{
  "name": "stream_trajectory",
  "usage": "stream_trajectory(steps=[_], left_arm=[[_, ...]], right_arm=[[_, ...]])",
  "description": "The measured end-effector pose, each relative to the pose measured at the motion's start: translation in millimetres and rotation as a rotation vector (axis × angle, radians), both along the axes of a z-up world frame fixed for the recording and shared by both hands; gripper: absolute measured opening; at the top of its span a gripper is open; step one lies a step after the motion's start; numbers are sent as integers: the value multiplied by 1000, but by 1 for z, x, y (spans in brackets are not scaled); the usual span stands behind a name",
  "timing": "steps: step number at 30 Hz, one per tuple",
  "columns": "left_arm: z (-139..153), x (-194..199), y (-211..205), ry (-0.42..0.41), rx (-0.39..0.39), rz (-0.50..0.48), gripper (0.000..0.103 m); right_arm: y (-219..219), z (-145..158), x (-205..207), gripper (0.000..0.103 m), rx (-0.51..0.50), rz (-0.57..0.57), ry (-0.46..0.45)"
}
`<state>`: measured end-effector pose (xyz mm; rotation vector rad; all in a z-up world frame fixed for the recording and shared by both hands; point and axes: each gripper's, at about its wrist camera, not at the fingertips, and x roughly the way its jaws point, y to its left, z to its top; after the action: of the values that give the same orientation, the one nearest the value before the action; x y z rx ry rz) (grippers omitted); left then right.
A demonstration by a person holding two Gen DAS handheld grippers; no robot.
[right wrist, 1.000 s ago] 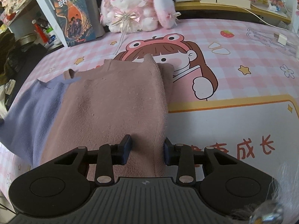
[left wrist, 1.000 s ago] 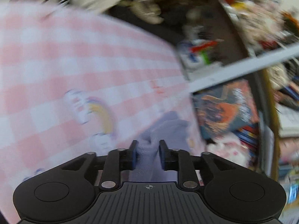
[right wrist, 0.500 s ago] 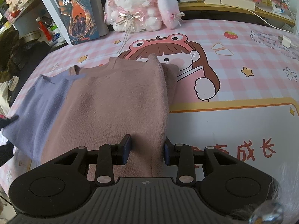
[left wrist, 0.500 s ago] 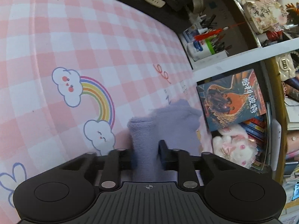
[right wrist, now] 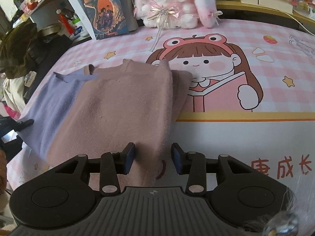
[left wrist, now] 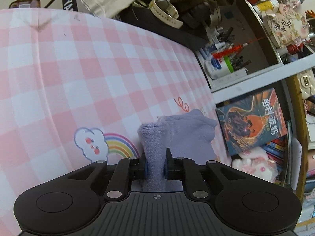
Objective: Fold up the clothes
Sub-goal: 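Grasp the lavender hem with the left gripper while the right gripper grasps the pink hem, then lift the hem and fold it over toward the collar with both grippers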
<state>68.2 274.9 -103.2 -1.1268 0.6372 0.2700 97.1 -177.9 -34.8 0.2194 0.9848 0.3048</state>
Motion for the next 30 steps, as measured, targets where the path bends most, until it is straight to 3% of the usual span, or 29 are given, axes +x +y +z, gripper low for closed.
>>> stream_trajectory(steps=[10,18,24,30], left_arm=[[4,2,-2,15,41,-6,13],[30,2,-16,-14,109,-13,12],[81,1,-54,-106,243,-99,10],[140,-6,-135,-213,457,-269,10]], right_arm=[[-12,-1,17,36,80,-43,22],[-28,-11,21,22,231,-53,84],[-27,-14,26,20,226,13,78],[-33,-18,31,20,257,72,71]])
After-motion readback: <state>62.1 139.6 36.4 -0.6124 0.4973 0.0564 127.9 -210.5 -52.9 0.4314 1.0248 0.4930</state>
